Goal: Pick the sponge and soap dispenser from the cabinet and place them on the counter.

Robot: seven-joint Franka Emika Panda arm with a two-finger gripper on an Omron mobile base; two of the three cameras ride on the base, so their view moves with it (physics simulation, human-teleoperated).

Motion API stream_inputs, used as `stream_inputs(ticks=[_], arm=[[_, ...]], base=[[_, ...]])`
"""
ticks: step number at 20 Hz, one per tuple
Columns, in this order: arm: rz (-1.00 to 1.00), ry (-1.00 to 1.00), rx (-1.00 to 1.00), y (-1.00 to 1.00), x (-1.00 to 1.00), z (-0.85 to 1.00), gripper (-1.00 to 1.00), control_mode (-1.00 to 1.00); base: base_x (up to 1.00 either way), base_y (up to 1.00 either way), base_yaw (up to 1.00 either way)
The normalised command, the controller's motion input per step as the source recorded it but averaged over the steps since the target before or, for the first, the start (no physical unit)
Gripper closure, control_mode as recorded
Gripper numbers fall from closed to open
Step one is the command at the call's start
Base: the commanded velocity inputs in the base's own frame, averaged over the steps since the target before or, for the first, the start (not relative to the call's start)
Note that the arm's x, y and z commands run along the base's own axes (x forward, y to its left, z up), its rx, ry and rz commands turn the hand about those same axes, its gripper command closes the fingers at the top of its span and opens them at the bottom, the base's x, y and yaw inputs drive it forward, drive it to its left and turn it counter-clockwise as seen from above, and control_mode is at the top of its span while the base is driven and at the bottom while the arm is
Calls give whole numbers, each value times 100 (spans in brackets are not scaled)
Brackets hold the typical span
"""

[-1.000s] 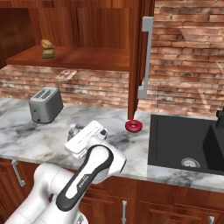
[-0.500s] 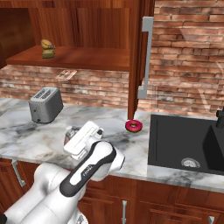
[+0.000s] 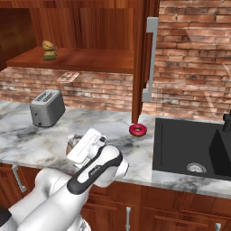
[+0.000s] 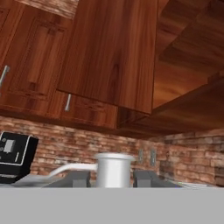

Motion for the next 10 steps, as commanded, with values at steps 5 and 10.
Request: stream_inputs(ticks=[5, 10], arm=[[1, 0, 0, 4, 5, -19, 100, -100], [0, 0, 0, 1, 23, -7, 100, -100]], base=[[0, 0, 0], [0, 0, 0]])
